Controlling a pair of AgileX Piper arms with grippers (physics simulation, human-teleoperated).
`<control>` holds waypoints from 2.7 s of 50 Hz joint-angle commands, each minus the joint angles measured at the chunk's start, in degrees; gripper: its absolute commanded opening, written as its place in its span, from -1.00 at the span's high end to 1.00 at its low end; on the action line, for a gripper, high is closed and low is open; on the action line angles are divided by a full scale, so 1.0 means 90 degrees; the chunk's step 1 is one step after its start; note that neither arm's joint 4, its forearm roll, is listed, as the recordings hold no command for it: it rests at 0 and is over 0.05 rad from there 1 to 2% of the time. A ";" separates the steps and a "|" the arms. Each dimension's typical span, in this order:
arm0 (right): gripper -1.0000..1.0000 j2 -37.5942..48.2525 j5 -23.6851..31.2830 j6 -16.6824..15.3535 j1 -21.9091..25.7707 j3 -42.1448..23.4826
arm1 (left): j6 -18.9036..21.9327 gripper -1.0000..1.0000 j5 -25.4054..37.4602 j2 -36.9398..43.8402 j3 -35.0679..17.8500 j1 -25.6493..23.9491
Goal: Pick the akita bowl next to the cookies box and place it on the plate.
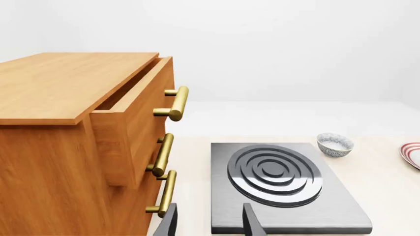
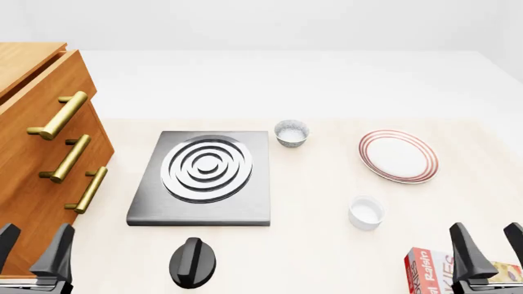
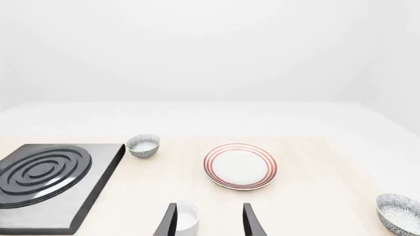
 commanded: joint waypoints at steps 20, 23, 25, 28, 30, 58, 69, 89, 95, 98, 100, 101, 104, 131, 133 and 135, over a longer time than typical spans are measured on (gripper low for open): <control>-1.00 0.1878 0.3729 0.0044 -0.0285 -0.4330 | 0.0000 -1.00 -0.0007 0.0029 -0.0017 0.0000; -1.00 0.2276 0.3974 -0.0189 -0.0727 -0.4753 | 0.0000 -1.00 -0.0007 0.0029 -0.0017 0.0000; -1.00 0.2534 0.4108 -0.0516 -0.1154 -0.5056 | 0.0000 -1.00 -0.0007 0.0029 -0.0017 0.0000; -1.00 0.2767 0.4194 -0.0729 -0.1550 -0.5389 | 0.0000 -1.00 -0.0007 0.0029 -0.0017 0.0000; -1.00 0.3211 0.4130 -0.0995 -0.2172 -0.5607 | 0.0000 -1.00 -0.0007 0.0029 -0.0017 0.0000; -1.00 0.7652 0.2717 -0.0883 -0.5935 -0.7245 | 0.0000 -1.00 -0.0007 0.0029 -0.0017 0.0000; -1.00 0.8652 0.2749 -0.0482 -0.6079 -0.7873 | 0.0000 -1.00 -0.0007 0.0029 -0.0017 0.0000; -1.00 1.0290 0.2374 0.0193 -0.5962 -0.8093 | 0.0000 -1.00 -0.0007 0.0029 -0.0017 0.0000; -1.00 1.0633 0.2228 0.0200 -0.6015 -0.8158 | 0.0000 -1.00 -0.0007 0.0029 -0.0017 0.0000; -1.00 1.0745 0.2291 0.0218 -0.6037 -0.8295 | 0.0000 -1.00 -0.0007 0.0029 -0.0017 0.0000; -1.00 1.0864 0.2371 0.0271 -0.6082 -0.8456 | 0.0000 -1.00 -0.0007 0.0029 -0.0017 0.0000; -1.00 1.0900 0.2383 0.0251 -0.6107 -0.8500 | 0.0000 -1.00 -0.0007 0.0029 -0.0017 0.0000; -1.00 1.1009 0.2417 0.0243 -0.6161 -0.8624 | 0.0000 -1.00 -0.0007 0.0029 -0.0017 0.0000; -1.00 1.2022 0.1619 -0.0164 -0.6184 -0.8380 | 0.0000 -1.00 -0.0007 0.0029 -0.0017 0.0000; -1.00 1.2074 0.1534 -0.0160 -0.6178 -0.8332 | 0.0000 -1.00 -0.0007 0.0029 -0.0017 0.0000; -1.00 1.2122 0.1436 -0.0194 -0.6158 -0.8285 | 0.0000 -1.00 -0.0007 0.0029 -0.0017 0.0000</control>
